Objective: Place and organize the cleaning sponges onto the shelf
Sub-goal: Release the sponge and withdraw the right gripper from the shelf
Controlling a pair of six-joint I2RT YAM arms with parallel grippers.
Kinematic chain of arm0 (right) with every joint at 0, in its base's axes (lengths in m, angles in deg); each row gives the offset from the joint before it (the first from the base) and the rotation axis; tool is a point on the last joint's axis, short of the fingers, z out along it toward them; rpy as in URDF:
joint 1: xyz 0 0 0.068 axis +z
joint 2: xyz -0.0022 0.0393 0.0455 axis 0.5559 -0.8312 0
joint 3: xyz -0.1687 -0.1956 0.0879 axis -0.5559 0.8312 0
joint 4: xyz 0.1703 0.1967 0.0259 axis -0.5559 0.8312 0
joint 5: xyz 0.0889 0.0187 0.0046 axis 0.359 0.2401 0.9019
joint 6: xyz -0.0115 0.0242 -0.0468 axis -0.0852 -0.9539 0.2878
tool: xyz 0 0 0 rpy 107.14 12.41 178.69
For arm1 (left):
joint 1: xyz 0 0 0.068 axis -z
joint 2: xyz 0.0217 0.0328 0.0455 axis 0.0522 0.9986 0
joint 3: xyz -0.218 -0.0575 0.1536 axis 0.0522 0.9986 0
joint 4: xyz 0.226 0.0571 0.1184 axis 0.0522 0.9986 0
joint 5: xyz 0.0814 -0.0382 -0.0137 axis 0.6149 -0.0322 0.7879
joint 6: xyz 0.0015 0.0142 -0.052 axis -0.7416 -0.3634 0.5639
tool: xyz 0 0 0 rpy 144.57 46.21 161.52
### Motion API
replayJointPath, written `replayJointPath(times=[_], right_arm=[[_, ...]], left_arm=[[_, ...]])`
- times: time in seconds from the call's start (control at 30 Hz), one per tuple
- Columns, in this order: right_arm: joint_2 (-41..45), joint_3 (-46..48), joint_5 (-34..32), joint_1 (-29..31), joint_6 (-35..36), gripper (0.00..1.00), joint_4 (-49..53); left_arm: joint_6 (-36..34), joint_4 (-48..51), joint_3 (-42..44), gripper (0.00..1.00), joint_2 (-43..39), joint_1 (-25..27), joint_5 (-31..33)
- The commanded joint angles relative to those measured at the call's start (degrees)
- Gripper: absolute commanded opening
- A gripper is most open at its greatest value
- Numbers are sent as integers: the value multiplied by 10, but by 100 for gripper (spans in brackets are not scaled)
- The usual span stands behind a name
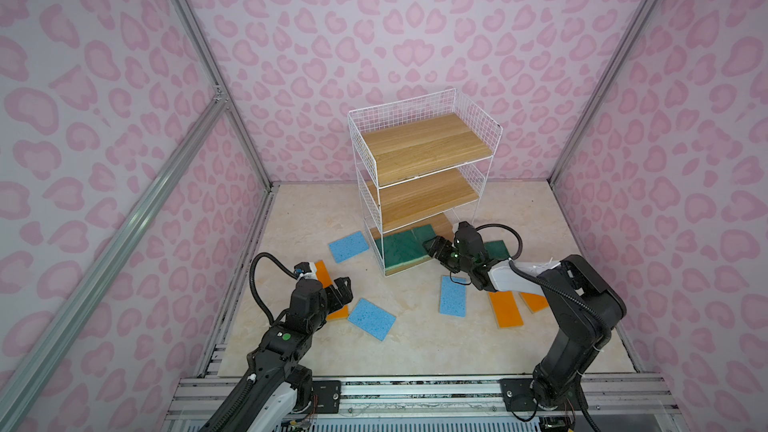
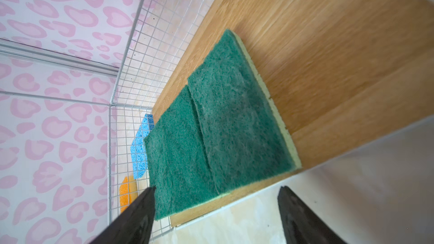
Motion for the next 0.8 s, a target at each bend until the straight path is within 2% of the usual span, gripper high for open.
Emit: replayJointPath(times=[0.0, 0.27, 0.5, 0.63, 0.77], right_arm=[[13, 10, -7, 1, 20, 83, 23], [59, 43, -8, 3, 30, 83, 29], [121, 58, -9, 0, 61, 81, 75], [167, 101, 2, -22, 57, 78, 62], [215, 144, 29, -69, 53, 75, 63]], left_arm=[[-8, 14, -13, 98, -5, 0, 9], [-18, 44, -37, 98, -12, 0, 2], [-20, 50, -44, 100, -11, 1, -26], [-14, 50, -43, 100, -27, 6, -32], [-6, 40, -39, 100, -23, 27, -30]])
